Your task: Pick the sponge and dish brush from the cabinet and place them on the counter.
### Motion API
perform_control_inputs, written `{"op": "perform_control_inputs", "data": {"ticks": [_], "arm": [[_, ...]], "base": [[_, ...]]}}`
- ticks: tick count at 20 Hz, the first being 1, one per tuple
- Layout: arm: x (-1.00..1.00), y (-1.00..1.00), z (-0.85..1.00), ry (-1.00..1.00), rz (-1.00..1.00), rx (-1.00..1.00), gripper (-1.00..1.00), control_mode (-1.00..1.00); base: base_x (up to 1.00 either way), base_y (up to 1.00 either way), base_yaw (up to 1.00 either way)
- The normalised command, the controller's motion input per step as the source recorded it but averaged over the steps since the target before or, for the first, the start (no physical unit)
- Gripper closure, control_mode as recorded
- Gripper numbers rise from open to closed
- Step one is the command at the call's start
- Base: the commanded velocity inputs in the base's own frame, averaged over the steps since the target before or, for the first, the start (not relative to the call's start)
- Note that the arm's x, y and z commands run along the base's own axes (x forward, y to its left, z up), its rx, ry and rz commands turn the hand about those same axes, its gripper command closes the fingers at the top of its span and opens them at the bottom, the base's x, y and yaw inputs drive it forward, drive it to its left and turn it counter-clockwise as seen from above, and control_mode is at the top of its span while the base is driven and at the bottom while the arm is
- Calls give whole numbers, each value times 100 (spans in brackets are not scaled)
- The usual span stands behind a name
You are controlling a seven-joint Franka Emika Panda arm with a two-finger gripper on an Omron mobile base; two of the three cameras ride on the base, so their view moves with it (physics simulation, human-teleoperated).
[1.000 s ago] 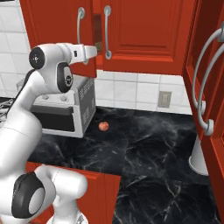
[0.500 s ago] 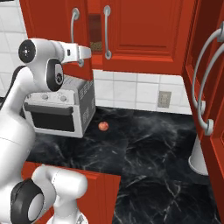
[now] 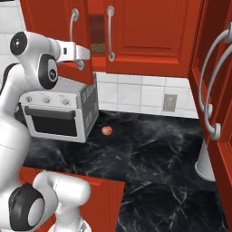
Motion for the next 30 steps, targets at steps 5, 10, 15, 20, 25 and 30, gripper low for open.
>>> {"op": "perform_control_inputs", "data": {"ticks": [5, 10, 15, 20, 25, 30], "arm": [[-21, 28, -1, 2, -9, 0, 100, -100], [-26, 31, 0, 0, -9, 0, 100, -100], [-28, 40, 0, 1, -5, 0, 100, -100], [-27, 45, 2, 1, -3, 0, 100, -100], [-29, 51, 0, 2, -1, -1, 100, -100], [-27, 53, 0, 2, -1, -2, 100, -100]], "base": [[0, 0, 0], [0, 0, 0], [0, 0, 0], [0, 0, 0], [0, 0, 0], [0, 0, 0]]}}
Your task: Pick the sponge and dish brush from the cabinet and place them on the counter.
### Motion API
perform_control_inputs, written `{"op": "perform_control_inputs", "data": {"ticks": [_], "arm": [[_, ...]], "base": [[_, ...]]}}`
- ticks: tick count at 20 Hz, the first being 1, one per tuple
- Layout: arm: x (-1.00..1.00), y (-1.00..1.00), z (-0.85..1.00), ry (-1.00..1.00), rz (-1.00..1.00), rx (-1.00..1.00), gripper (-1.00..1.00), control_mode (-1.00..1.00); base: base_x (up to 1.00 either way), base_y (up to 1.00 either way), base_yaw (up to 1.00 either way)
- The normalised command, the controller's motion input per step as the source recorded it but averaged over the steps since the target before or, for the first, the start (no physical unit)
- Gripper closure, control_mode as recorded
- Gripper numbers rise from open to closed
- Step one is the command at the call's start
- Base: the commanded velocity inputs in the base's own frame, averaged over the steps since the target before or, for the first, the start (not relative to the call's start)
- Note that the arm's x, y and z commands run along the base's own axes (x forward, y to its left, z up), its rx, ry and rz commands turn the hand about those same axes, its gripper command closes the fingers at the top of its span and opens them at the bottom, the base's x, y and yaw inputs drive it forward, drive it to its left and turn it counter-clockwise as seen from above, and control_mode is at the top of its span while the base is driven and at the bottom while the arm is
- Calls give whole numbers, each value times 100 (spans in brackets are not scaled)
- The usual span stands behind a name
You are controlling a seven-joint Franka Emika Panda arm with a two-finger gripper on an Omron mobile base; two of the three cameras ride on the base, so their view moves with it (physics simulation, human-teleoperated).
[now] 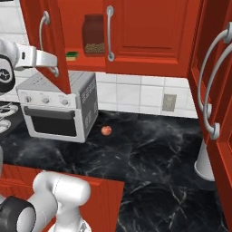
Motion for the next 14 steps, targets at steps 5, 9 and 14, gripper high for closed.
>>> {"op": "perform_control_inputs", "data": {"ticks": [5, 9, 14], "arm": [[-19, 48, 0, 1, -1, -2, 100, -100], [-11, 38, 0, 0, -2, -3, 100, -100], [-6, 44, 0, 0, -3, -4, 100, -100]], "base": [[0, 0, 0], [0, 0, 0], [0, 0, 0]]}}
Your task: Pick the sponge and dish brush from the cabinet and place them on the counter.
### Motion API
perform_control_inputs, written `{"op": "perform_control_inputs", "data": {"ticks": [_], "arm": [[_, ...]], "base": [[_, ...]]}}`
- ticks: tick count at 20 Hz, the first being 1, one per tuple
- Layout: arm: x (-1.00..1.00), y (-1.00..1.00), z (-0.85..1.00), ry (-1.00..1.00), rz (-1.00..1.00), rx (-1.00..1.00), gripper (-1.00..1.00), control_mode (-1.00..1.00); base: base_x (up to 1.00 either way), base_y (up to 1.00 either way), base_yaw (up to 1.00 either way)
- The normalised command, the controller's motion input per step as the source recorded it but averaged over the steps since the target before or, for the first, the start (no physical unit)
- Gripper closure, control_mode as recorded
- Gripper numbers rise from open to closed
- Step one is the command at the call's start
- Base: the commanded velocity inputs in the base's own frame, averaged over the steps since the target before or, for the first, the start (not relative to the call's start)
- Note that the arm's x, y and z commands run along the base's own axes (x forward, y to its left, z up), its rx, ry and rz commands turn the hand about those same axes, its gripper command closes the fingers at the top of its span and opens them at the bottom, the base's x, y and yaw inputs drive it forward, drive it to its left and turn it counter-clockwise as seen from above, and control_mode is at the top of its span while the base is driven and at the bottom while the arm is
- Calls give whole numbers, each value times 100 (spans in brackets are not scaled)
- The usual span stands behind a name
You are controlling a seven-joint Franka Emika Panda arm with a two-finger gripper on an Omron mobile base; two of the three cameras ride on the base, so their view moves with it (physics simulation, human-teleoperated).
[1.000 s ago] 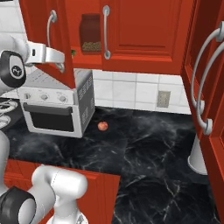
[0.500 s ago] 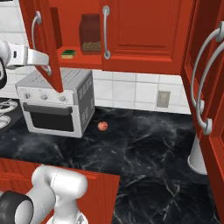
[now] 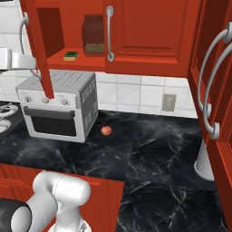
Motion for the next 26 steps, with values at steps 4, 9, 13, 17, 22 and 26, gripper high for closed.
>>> {"op": "perform_control_inputs", "data": {"ticks": [4, 9, 13, 17, 22, 26], "arm": [[-5, 45, 0, 0, -3, -4, 100, -100], [-5, 43, 0, -2, -3, -4, 100, -100], [-6, 43, 0, -2, -3, -4, 100, -100], [-7, 45, 0, -1, -2, -5, 100, -100], [-4, 42, 0, 0, -2, -4, 100, -100], [0, 31, -2, 0, -5, -1, -100, -100]], "base": [[0, 0, 0], [0, 0, 0], [0, 0, 0], [0, 0, 0], [0, 0, 0], [0, 0, 0]]}}
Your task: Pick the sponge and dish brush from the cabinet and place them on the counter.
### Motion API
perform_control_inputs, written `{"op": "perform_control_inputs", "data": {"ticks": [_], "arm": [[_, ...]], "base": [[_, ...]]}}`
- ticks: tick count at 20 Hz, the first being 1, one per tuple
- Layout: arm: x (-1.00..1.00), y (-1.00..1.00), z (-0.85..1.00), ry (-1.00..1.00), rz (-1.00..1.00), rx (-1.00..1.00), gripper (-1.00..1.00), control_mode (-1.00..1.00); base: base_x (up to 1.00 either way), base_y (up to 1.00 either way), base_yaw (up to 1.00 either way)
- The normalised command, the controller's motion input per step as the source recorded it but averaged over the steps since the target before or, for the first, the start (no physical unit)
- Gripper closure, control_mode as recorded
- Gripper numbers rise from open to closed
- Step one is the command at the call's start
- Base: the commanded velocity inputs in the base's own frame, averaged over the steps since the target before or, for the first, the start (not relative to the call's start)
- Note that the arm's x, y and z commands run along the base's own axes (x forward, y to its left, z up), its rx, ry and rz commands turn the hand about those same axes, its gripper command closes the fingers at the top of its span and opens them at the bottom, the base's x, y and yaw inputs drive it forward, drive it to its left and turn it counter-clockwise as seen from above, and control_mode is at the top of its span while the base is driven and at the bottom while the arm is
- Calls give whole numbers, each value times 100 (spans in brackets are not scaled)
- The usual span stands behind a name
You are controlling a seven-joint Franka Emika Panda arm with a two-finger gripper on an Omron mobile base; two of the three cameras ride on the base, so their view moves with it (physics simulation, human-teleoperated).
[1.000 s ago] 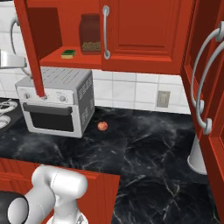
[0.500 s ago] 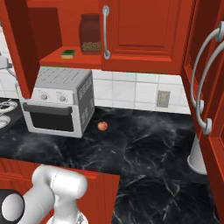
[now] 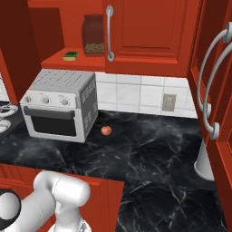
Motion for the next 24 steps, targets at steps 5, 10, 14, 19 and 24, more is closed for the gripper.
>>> {"op": "perform_control_inputs", "data": {"ticks": [5, 10, 14, 19, 24], "arm": [[-1, 12, 0, 0, -4, 0, -100, -100], [-21, 2, 0, 0, -1, 1, -100, -100], [-55, -7, 1, 0, 2, 4, -100, -100], [-47, -19, 2, -3, 5, 4, -100, -100], [-18, -23, 5, 0, 10, 8, -100, -100]], "base": [[0, 0, 0], [0, 0, 0], [0, 0, 0], [0, 0, 0], [0, 0, 0]]}}
